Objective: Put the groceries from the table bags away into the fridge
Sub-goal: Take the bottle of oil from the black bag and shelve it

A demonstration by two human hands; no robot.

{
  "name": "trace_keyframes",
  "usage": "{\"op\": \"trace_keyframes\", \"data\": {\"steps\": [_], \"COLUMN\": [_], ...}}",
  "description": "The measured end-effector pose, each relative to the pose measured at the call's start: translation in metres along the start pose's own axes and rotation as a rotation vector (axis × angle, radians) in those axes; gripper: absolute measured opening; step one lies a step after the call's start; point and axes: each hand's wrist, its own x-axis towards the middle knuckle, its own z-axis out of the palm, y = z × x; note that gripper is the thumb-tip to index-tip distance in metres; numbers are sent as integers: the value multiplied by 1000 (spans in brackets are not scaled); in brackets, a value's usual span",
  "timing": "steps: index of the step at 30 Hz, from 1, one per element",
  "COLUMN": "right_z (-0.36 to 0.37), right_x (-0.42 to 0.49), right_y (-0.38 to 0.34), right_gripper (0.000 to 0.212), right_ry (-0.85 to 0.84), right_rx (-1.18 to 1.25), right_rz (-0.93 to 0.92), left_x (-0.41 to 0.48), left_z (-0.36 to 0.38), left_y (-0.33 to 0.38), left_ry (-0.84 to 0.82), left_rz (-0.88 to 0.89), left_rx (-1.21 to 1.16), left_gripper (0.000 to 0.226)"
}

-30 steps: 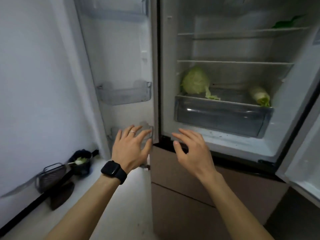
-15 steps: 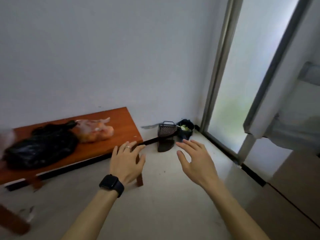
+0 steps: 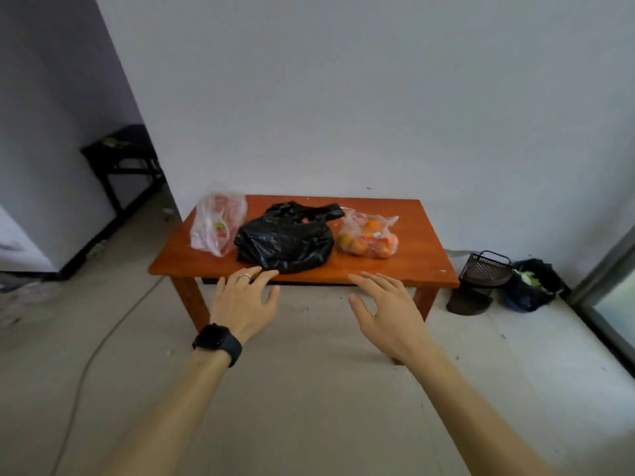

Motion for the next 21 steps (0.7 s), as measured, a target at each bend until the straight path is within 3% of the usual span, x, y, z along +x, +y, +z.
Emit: {"op": "trace_keyframes", "data": {"steps": [10, 21], "right_z": [67, 132], "right_x": [97, 249], "right_y": [-35, 15], "right_gripper": [46, 44], "right_ry": [-102, -108], "right_rx": [47, 129], "right_rz": [-68, 25], "left_x": [73, 237], "left_z": [16, 76], "left_y": [-82, -109], "left_ry": [-32, -128], "left_rz": [-63, -7], "left_rx": [-12, 11], "left_gripper": [41, 43]}}
